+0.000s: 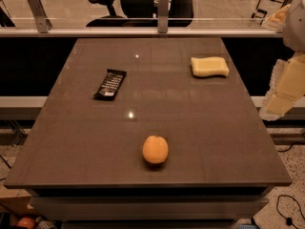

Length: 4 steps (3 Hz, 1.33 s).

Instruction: Move sponge near rxbar chocolate

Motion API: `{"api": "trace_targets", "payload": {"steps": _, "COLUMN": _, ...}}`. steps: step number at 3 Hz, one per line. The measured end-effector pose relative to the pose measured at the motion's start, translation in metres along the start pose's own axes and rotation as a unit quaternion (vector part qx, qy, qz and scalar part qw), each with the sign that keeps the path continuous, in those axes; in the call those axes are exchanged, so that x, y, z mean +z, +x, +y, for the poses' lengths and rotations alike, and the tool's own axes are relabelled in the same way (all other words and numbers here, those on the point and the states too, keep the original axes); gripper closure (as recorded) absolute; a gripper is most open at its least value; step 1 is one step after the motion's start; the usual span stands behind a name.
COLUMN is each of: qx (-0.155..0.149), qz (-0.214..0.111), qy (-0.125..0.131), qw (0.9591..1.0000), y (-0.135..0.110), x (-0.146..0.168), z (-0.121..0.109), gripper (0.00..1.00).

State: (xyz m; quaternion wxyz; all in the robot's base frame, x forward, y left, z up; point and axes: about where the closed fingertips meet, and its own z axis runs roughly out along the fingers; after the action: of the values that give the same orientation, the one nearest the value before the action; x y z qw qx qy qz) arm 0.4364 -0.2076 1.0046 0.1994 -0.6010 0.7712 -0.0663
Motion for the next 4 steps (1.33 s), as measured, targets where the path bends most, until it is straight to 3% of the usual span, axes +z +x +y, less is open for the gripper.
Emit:
{"api": "trace_targets", "payload": {"steps": 2, "qx": -0.009, "qz": 0.014, "qy": 0.021, "qw": 0.9996, "y": -0.004, "x": -0.013, "z": -0.013, "gripper": 0.00}}
{"api": "trace_targets", "payload": {"steps": 4, "qx": -0.027, "qz": 0.032, "qy": 0.034, "qw": 0.9985, "y": -0.002, "x": -0.029, "z": -0.052, "gripper": 0.00}}
